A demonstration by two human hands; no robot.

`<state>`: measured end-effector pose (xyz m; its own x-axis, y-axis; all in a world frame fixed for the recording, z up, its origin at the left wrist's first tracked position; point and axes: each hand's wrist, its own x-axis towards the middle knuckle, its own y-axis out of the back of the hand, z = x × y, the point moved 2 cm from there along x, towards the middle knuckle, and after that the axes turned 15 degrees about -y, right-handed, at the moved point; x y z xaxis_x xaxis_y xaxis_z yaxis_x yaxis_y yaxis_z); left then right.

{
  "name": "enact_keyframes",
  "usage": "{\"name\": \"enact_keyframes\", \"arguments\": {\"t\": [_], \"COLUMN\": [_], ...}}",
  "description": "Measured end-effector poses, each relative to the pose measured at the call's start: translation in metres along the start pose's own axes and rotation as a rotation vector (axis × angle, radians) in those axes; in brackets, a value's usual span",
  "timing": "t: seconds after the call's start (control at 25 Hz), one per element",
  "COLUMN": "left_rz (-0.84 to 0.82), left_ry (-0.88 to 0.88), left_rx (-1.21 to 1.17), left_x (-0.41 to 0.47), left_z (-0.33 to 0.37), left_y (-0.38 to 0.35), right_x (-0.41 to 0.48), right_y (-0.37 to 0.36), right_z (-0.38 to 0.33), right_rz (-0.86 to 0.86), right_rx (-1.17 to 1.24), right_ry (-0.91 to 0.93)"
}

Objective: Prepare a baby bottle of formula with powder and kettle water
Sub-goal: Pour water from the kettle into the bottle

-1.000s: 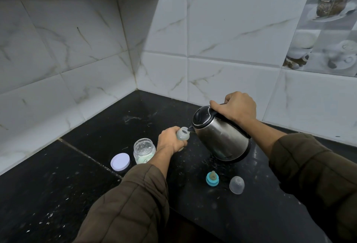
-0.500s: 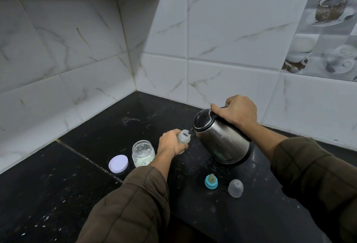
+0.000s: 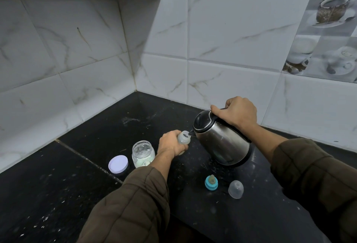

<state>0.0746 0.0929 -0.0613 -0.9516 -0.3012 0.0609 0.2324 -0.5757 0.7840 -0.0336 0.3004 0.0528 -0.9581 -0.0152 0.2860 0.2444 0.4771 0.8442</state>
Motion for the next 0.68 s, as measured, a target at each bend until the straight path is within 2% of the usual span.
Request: {"name": "enact_keyframes", "arguments": {"t": [0.68], "left_rz": [-0.025], "left_ry": [0.001], "left_rx": [0.019], "left_x": [0.0013], "left_z": [-0.0002], "left_y": [0.0002], "right_x": [-0.0041], "right_y": [-0.0005], "right_z": [0.0013], "right_rz": [0.005], "right_rx": [0.0], "right_ry": [0.004]}}
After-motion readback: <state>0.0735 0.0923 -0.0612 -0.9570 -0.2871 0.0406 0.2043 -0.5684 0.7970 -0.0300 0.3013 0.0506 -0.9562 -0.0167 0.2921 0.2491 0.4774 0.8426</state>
